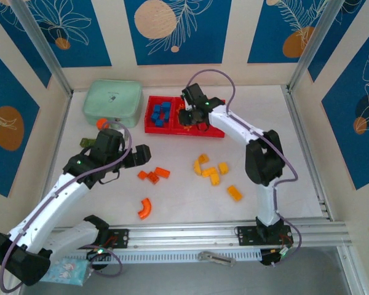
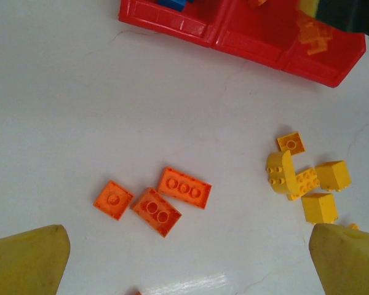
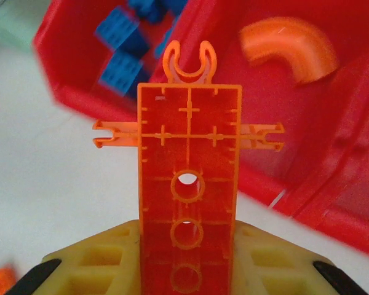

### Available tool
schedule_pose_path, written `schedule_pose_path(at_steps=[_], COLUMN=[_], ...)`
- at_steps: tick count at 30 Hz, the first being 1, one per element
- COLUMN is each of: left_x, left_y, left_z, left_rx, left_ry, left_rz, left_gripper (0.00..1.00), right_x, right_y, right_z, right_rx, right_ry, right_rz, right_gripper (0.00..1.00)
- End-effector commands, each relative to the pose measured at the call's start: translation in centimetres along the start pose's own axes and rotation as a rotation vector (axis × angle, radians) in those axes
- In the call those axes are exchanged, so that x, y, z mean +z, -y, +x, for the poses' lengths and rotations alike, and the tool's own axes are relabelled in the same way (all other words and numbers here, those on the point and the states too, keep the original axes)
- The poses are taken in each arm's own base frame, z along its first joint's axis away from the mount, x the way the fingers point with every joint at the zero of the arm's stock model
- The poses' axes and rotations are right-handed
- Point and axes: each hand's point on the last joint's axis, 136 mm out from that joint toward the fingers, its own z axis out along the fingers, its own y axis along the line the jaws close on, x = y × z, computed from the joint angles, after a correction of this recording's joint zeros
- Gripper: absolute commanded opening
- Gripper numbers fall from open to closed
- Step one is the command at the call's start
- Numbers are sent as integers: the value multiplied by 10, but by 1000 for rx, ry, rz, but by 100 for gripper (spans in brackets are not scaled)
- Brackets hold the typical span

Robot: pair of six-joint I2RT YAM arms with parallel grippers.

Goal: Sort the legos into containers by color
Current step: Place the lego in the container, then pick up the lego from the center of the table.

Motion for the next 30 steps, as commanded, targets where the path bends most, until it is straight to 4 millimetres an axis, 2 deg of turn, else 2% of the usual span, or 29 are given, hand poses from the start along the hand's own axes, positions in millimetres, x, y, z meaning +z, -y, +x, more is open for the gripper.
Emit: schedule_pose_path(at_steps=[1,4,7,10,14,17,20,24,27,30], left_x=[-6,-5,-6,-9,-16,-22,-30,-39,-46,-52], left_y=[7,7,7,6,1,-5,-11,-22,-32,-43], left_z=[-20,-20,-20,-20,-15,-8,-2,9,21,32], left_rx=[6,5,2,-1,-6,-12,-23,-49,-65,-78], left_ry=[50,48,47,53,53,46,47,51,36,37], left_rz=[22,19,24,24,21,9,0,-21,-44,-67], left_gripper=[99,99,99,99,99,99,99,99,99,99], right_x=[21,27,16,-3,-28,-44,-51,-56,-54,-44], right_y=[14,23,19,6,-10,-22,-40,-91,-115,-126], right_z=[-1,-10,-14,-12,5,26,54,106,146,176], right_rx=[22,25,21,-1,-43,-74,-113,-246,-350,-424], right_ry=[-45,-61,-48,-16,-9,-19,-48,-113,-168,-220], right_rz=[59,105,90,57,29,9,-26,-190,-228,-237], right_gripper=[37,53,61,65,67,68,69,70,72,74])
